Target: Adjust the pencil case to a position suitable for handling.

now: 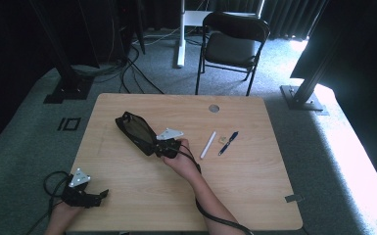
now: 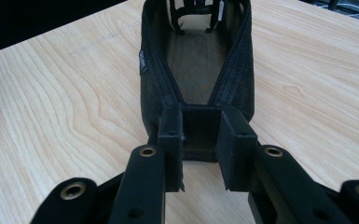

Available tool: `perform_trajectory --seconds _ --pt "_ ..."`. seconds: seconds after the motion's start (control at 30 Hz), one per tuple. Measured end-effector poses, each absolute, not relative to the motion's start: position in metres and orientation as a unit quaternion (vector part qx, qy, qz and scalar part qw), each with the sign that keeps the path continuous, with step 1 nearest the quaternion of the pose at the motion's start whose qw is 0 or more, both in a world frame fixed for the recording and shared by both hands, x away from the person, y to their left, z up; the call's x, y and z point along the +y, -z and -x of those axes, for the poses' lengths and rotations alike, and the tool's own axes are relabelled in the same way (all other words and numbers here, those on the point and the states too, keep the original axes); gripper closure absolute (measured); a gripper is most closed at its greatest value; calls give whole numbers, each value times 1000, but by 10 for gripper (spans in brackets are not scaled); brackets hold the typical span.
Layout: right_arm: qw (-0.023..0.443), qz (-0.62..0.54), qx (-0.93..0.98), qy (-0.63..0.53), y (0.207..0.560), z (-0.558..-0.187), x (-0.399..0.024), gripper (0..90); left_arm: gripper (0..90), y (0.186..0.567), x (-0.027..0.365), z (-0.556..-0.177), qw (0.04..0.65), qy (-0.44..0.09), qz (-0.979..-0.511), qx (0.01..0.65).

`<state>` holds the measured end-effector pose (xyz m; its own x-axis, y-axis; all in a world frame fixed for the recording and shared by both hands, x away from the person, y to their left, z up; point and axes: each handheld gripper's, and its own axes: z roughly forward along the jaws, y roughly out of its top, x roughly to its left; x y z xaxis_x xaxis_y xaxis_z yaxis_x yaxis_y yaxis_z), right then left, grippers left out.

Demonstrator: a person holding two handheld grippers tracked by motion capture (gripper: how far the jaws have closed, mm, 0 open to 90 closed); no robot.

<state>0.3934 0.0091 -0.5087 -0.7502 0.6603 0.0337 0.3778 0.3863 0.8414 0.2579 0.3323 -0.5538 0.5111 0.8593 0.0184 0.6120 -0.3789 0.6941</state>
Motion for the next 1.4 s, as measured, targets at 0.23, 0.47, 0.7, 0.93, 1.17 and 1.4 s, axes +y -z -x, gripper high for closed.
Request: perform_trajectory --seconds 0.23,0.47,0.7,0.93,1.17,1.4 --pt "149 -320 821 -448 508 -388 -4 731 20 554 332 -258 321 -193 -808 455" --pt "146 -319 822 -449 508 -382 -17 730 19 554 332 -258 321 -193 -808 455" --pt "140 -320 824 -446 508 -369 -38 730 20 554 332 -258 321 -193 -808 455" --pt "136 -319 826 -444 508 -355 -58 730 20 554 332 -258 321 -192 -808 455" --pt "134 -317 829 -440 507 -340 -77 730 19 554 332 -258 321 -193 -808 455" --pt "135 -319 829 -439 507 -326 -100 730 19 554 332 -258 321 -192 -808 456"
